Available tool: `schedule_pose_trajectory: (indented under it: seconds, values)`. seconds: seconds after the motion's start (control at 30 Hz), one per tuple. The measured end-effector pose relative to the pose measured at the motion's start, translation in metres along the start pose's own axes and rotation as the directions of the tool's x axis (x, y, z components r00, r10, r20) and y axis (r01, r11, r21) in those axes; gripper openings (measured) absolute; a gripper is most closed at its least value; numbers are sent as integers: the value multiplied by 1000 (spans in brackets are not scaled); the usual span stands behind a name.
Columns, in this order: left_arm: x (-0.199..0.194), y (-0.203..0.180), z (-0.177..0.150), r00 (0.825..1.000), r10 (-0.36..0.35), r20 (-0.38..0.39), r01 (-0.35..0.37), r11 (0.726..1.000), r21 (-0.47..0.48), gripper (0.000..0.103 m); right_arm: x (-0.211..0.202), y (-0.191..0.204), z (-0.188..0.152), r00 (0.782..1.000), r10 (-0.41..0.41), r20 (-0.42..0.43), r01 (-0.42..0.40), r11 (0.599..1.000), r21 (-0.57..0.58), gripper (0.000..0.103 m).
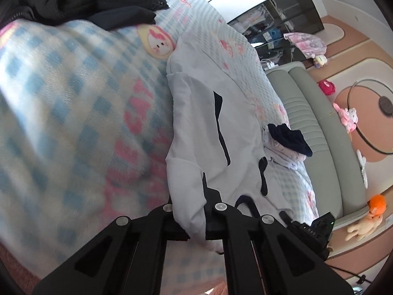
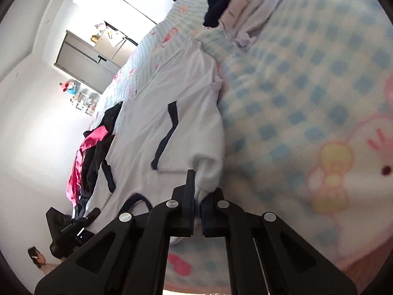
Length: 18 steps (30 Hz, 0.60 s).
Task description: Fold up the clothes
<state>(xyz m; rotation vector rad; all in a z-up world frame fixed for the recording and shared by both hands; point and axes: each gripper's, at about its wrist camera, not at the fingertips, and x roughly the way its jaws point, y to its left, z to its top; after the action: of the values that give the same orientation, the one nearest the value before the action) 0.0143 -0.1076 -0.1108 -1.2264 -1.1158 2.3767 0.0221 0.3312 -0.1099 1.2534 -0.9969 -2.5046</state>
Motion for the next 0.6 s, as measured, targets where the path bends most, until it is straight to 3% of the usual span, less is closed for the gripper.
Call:
schedule_pose_trajectory:
  seconds: [0.2,0.5,0.6]
  values:
    - [-21,-7,-1,1000,2,8,-2,999,41,3,-21,14,-2,998,64,18,-63,998,-28,1]
    - [-17,-12,2,998,6,-60,0,996,91,4,-13,19,-1,999,45,-30,-47,997,-53,1]
    - [-16,-20,10,997,-39,-71,45,995,88,4,-13,18,7,998,64,-20,-65,997,-45,2]
